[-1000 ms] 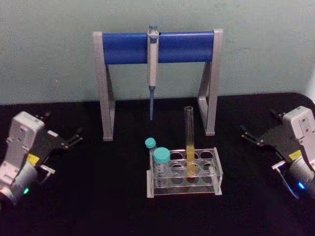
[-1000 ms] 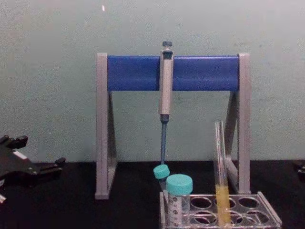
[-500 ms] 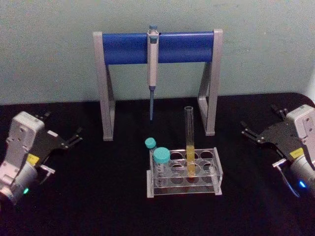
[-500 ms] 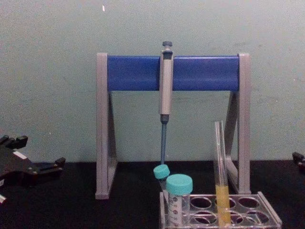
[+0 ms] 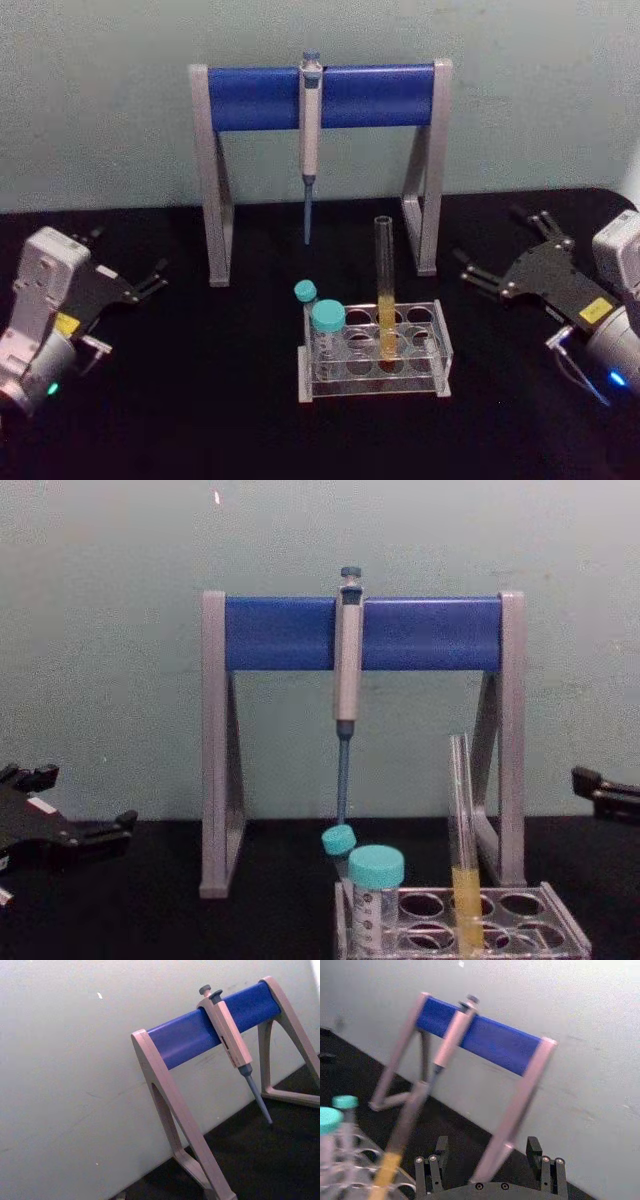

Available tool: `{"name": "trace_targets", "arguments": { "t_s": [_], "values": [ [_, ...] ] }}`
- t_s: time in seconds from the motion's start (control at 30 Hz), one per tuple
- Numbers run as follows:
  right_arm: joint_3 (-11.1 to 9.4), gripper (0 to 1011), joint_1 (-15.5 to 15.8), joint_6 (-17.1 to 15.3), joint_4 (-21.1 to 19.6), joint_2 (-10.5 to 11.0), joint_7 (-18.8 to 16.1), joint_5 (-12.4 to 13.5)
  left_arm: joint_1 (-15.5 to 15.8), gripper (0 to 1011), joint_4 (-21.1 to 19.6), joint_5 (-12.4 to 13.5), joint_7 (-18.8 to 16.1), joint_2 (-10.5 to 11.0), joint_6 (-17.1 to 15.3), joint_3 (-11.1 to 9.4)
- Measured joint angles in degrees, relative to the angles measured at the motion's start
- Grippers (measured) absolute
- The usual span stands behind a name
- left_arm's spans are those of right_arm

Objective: Pick up the test tube from the test tube rack, shake it, then place it back into the test tube rack.

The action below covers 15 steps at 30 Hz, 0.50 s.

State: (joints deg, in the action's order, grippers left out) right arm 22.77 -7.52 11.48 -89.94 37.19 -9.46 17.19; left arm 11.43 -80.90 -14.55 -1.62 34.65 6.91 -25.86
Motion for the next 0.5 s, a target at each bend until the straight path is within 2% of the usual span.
{"name": "trace_targets", "arguments": {
  "t_s": [0.17,0.33,0.4,0.5],
  "values": [
    [0.12,1000,-0.14,0.05,-0.98,0.41,-6.07,3.21,0.0,1001,0.0,0.0,0.0,0.0,0.0,0.0],
    [0.39,1000,-0.64,-0.9,-1.03,-0.1,-9.52,5.44,0.0,1001,0.0,0.0,0.0,0.0,0.0,0.0],
    [0.55,1000,-1.22,-2.51,-0.82,-0.99,-11.6,7.2,0.0,1001,0.0,0.0,0.0,0.0,0.0,0.0],
    [0.66,1000,-1.99,-4.71,-0.24,-2.33,-12.84,8.73,0.0,1001,0.0,0.0,0.0,0.0,0.0,0.0]
  ]
}}
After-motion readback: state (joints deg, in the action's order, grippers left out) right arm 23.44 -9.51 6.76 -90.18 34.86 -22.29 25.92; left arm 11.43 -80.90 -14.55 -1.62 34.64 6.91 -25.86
